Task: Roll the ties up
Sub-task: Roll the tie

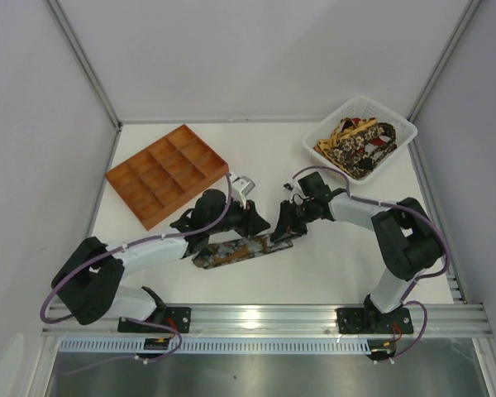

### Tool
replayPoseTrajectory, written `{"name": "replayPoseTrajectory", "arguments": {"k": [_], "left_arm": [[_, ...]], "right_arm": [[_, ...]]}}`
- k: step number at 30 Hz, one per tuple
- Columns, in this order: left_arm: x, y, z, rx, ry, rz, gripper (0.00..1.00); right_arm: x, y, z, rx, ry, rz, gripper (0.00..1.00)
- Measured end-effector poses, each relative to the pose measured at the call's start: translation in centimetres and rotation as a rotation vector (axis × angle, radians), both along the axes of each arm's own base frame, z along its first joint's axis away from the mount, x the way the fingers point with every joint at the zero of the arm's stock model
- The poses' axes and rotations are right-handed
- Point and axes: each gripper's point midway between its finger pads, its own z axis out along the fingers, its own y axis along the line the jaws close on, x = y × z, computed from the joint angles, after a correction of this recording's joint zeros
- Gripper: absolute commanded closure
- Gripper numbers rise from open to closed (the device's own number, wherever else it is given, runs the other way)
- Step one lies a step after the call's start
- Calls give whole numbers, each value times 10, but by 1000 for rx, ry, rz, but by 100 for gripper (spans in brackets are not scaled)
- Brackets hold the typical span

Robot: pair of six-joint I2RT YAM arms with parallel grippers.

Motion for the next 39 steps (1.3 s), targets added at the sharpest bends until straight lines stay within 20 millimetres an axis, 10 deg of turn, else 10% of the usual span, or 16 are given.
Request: {"name": "replayPoseTrajectory", "arguments": {"k": [5, 17, 30, 39], "left_arm": [[1, -3, -25, 9, 131, 45, 100], [1, -10, -73, 61, 317, 77, 100], [7, -12, -86, 134, 387, 96, 100], [9, -7, -90, 162, 384, 105, 100]], "right_arm": [[2, 0, 3, -6, -3, -4, 81], [1, -2, 2, -25, 2, -13, 81], [24, -25, 44, -69, -150, -71, 20], [19, -53, 5, -45, -97, -120, 7]]}}
